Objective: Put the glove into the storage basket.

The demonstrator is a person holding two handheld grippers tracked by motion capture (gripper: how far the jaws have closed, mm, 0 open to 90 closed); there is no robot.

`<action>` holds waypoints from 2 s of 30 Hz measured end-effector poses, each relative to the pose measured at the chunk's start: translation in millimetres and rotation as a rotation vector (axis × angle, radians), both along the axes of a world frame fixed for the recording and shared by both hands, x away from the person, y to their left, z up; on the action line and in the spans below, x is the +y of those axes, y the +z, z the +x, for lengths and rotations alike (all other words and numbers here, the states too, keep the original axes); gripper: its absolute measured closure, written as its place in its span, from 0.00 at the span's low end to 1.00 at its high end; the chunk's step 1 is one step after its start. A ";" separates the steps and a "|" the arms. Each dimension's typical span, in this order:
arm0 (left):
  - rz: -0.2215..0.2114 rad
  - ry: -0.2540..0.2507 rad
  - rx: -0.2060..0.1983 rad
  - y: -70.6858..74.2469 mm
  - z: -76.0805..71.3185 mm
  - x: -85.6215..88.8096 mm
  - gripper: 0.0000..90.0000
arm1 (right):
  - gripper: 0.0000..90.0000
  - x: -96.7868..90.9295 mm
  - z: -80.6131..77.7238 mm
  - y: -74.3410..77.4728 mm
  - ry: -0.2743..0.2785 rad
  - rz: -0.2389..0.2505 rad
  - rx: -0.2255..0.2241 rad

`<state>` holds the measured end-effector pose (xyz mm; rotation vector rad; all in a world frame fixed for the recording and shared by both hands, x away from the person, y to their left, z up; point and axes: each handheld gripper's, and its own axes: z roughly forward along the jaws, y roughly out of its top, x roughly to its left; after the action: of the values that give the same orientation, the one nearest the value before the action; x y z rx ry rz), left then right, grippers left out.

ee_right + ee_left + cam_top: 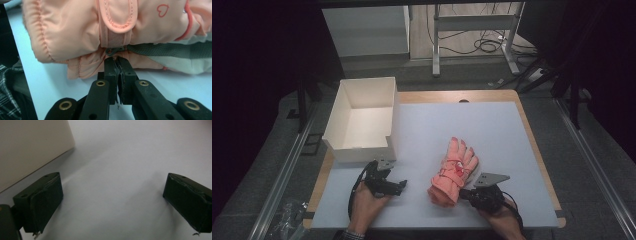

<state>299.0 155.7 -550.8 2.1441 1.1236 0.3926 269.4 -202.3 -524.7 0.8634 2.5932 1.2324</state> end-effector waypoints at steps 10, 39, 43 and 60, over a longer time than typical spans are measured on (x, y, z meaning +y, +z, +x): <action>-0.003 0.000 -0.001 -0.2 0.2 0.1 0.03 | 0.95 20.8 7.4 -1.7 0.007 -0.004 -0.004; -0.012 -0.004 0.005 -0.5 0.7 0.0 0.01 | 0.71 -47.0 29.2 6.4 -0.219 -0.078 -0.073; -0.012 -0.005 0.005 -0.6 0.7 -0.1 0.01 | 0.61 -62.0 36.6 6.3 -0.270 -0.095 -0.086; -0.015 -0.002 0.024 1.5 1.4 -1.7 0.00 | 0.25 -93.6 53.1 -4.2 -0.393 -0.147 -0.096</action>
<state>300.4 154.0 -549.3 2.1423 1.1344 0.3572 322.5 -295.9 -528.9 1.1776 2.2591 0.9372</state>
